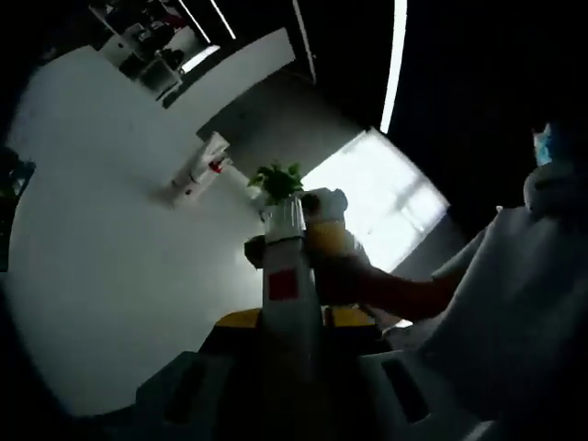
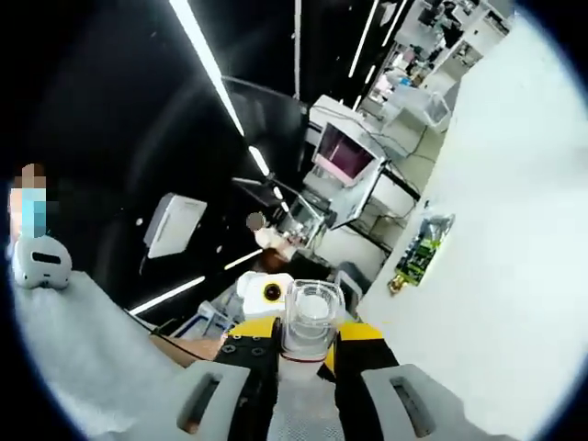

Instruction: Arrange the skincare products in the storage area until every visible bottle or jar stands upright without overlapping.

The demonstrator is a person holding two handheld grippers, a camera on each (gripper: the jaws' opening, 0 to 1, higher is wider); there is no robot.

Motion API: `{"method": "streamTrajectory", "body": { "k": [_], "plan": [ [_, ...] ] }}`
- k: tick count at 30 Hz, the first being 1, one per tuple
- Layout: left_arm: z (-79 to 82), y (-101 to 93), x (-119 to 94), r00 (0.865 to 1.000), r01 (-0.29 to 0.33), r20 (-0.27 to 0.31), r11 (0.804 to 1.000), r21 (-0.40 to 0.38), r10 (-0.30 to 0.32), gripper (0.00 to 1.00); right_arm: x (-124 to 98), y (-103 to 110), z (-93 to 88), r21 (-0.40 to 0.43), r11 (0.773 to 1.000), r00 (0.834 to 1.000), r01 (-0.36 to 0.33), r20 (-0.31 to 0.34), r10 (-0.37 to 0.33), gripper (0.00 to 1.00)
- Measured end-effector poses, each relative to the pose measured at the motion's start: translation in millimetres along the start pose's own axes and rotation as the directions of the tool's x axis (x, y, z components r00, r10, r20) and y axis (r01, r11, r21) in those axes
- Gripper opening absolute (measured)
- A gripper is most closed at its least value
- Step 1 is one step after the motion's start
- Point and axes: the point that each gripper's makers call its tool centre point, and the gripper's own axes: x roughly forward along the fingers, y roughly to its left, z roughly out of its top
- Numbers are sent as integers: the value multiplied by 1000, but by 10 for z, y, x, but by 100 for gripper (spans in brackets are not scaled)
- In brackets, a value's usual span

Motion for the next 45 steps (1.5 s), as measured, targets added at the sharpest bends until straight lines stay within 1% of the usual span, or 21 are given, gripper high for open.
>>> {"method": "streamTrajectory", "body": {
  "k": [2,3,5,6,8,9,10,12,13,15,19,21,24,25,27,29,31,33,39,41,45],
  "plan": [
    [-27,86,8,998,-62,-13,998,20,63,21,44,-122,-4,48,997,997,64,37,-66,20],
    [-32,140,6,995,-102,-17,993,64,103,21,52,-140,-5,60,995,996,74,44,-77,20],
    [-14,253,-18,983,-180,-7,976,120,182,21,82,-230,-20,154,981,988,115,82,-128,19],
    [-6,271,-26,980,-198,-3,972,126,200,21,99,-270,-11,187,975,983,123,110,-145,19],
    [-14,346,-51,966,-255,-6,951,177,260,19,118,-342,-55,242,957,974,157,120,-190,18],
    [-39,402,-71,953,-289,-20,924,252,303,19,121,-374,-75,245,953,971,177,118,-210,18],
    [-66,395,-54,949,-294,-28,915,275,313,19,126,-403,-90,246,950,966,191,122,-226,18],
    [-144,442,-46,928,-323,-61,877,354,367,19,136,-421,-124,282,938,961,203,127,-246,17],
    [-204,441,-32,924,-315,-88,873,371,371,19,135,-423,-135,287,938,963,197,124,-240,17],
    [-204,447,-32,920,-320,-86,860,397,382,18,115,-426,-143,273,941,963,202,119,-241,16],
    [-194,424,-20,929,-302,-83,870,390,360,18,95,-341,-108,195,964,972,179,118,-204,15],
    [-199,346,14,951,-255,-86,911,324,297,19,81,-303,-103,140,977,980,161,98,-176,14],
    [-151,270,18,973,-193,-70,940,283,221,20,52,-220,-80,91,990,990,109,81,-116,14],
    [-163,243,16,976,-176,-82,956,236,200,20,36,-194,-104,63,994,995,91,46,-94,14],
    [-179,167,38,985,-126,-90,973,193,145,22,19,-117,-101,16,999,999,49,18,-50,14],
    [-172,103,48,991,-82,-89,983,162,98,22,-15,25,-103,-66,998,999,-26,-25,24,14],
    [-180,-10,67,995,-22,-91,994,106,32,23,-36,109,-105,-91,993,997,-72,-49,68,14],
    [-212,-106,75,994,40,-105,997,68,-32,23,-61,186,-136,-114,986,989,-124,-93,113,14],
    [-270,-268,75,983,132,-134,991,30,-127,21,-123,370,-232,-223,944,955,-243,-225,193,14],
    [-276,-312,74,979,156,-136,987,31,-150,20,-117,403,-239,-212,942,948,-259,-241,206,14],
    [-247,-307,50,983,139,-124,990,27,-135,20,-79,393,-209,-191,949,953,-252,-222,208,15]
  ]
}}
